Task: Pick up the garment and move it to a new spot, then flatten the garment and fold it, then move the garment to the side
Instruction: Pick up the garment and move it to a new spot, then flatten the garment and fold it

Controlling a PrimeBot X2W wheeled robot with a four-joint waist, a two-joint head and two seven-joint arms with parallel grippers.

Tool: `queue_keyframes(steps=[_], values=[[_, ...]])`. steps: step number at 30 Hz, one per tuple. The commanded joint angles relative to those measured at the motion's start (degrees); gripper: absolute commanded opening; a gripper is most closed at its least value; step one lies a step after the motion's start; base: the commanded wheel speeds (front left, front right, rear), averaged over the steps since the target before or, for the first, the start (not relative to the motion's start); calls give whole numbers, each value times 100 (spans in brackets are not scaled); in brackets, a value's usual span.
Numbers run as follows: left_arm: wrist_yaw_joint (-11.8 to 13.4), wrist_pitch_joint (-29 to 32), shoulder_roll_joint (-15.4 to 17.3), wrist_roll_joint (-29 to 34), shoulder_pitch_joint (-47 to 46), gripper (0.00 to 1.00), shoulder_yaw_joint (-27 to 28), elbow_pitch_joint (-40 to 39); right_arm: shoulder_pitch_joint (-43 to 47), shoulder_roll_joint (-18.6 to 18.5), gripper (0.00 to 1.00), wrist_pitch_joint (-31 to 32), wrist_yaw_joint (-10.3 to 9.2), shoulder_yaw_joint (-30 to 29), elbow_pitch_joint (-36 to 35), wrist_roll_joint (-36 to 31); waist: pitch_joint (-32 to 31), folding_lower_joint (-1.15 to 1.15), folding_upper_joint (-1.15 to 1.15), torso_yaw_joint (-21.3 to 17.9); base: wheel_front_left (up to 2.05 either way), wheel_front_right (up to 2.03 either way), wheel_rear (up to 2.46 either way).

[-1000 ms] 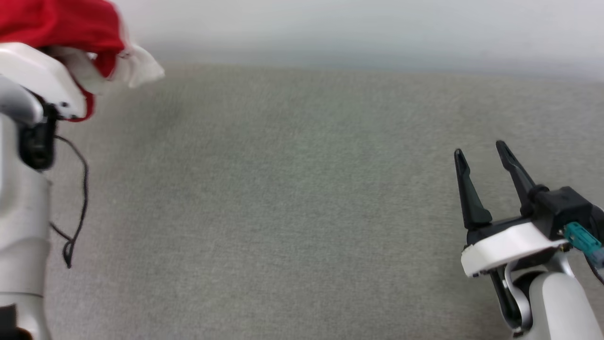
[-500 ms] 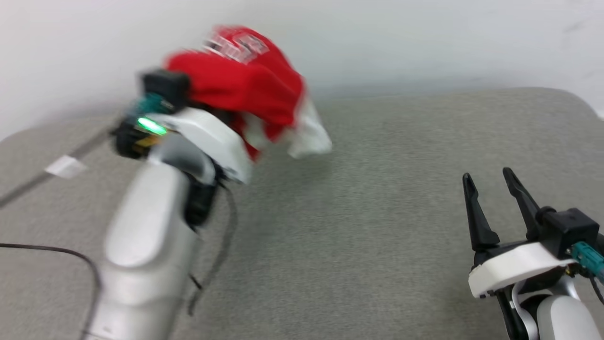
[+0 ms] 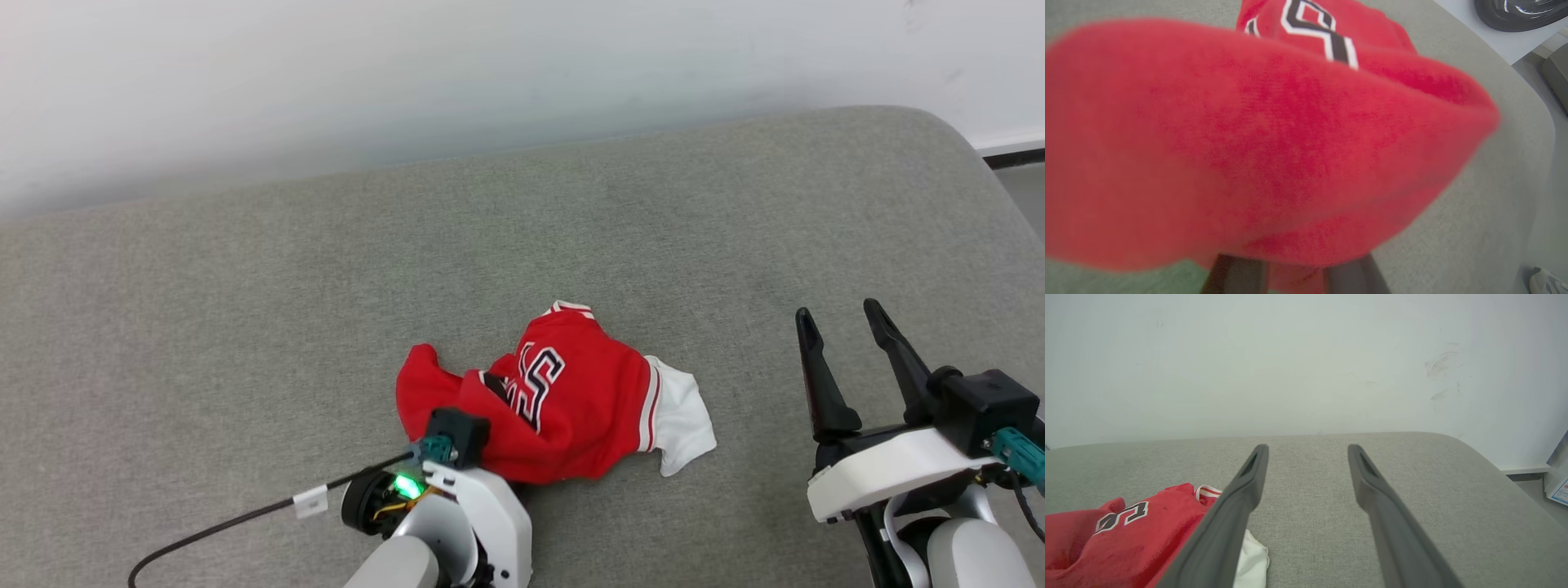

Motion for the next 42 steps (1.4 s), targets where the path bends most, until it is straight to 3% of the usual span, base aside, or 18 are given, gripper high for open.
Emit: queue_keyframes(steps=[1,4,14,24,30,42], values=[[37,-37,86,79,85,100,-45,-25,7,12,100,-45,-4,-13,16,-33,6,1,0,46,0,0,0],[96,-288,113,142,192,100,-50,-213,18,11,100,-80,-4,-31,60,-37,-52,1,0,153,0,0,0],[660,-1426,233,323,371,100,362,-1257,269,11,100,12,-4,-127,101,-64,-557,1,0,586,0,0,0],[1165,-1509,720,197,687,100,1028,-1838,552,11,100,162,-4,-254,-91,-48,-775,1,0,771,0,0,0],[1313,-1486,1040,79,1067,100,1354,-1999,706,10,100,224,-4,-261,-179,-57,-866,1,0,738,0,0,0],[1435,-1438,1061,19,1336,100,1351,-2246,774,11,100,330,-4,-264,-295,4,-852,1,0,747,0,0,0]])
